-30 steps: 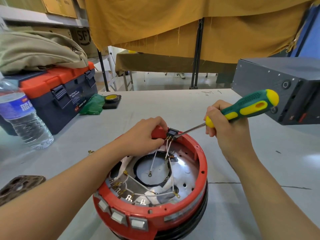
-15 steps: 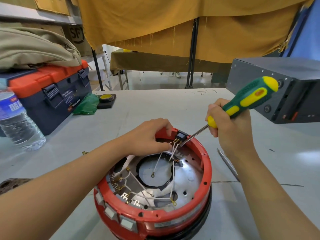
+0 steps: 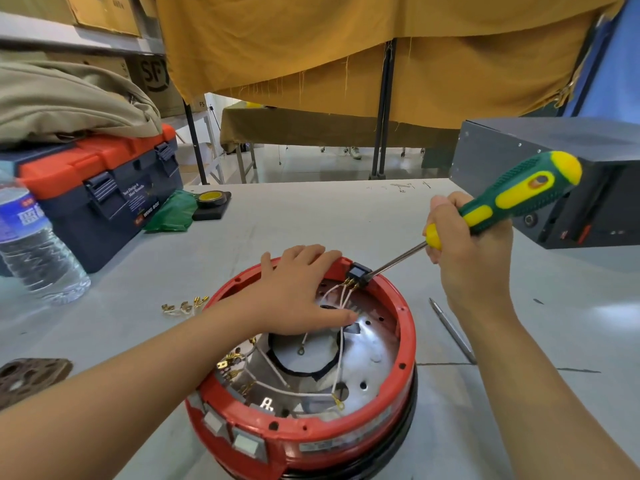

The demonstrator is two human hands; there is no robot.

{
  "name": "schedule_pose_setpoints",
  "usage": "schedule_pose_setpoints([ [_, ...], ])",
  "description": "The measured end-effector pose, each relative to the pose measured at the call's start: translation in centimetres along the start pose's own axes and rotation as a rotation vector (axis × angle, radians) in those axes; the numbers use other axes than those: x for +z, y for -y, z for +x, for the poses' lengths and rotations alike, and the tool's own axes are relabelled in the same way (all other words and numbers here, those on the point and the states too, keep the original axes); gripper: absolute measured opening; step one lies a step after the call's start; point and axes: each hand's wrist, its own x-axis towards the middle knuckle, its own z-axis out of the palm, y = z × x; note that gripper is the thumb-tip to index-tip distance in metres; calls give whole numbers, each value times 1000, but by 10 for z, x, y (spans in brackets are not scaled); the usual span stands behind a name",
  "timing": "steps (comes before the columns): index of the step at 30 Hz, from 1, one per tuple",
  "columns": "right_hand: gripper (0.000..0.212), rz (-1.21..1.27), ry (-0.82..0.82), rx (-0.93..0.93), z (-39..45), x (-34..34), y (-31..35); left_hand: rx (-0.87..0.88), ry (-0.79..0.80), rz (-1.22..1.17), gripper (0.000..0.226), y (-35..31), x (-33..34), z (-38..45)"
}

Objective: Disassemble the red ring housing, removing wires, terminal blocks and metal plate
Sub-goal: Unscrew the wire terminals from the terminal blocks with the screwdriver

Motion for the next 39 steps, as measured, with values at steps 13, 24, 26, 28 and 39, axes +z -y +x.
schedule_pose_setpoints([
  [13, 36, -5, 26, -35, -5, 5, 6, 88, -11, -146, 79, 14, -6, 1],
  [24, 35, -24, 44, -19, -6, 7, 4, 221, -163, -268, 59, 16, -3, -1],
  [26, 36, -34, 53, -33, -7, 8, 4, 214, -171, -318, 49, 17, -3, -2],
  [28, 35, -45, 61, -60, -9, 9, 5, 221, -174, -323, 37, 17, -3, -2],
  [39, 35, -74, 124, -114, -11, 13, 9, 210, -63, -328, 16, 16, -4, -3],
])
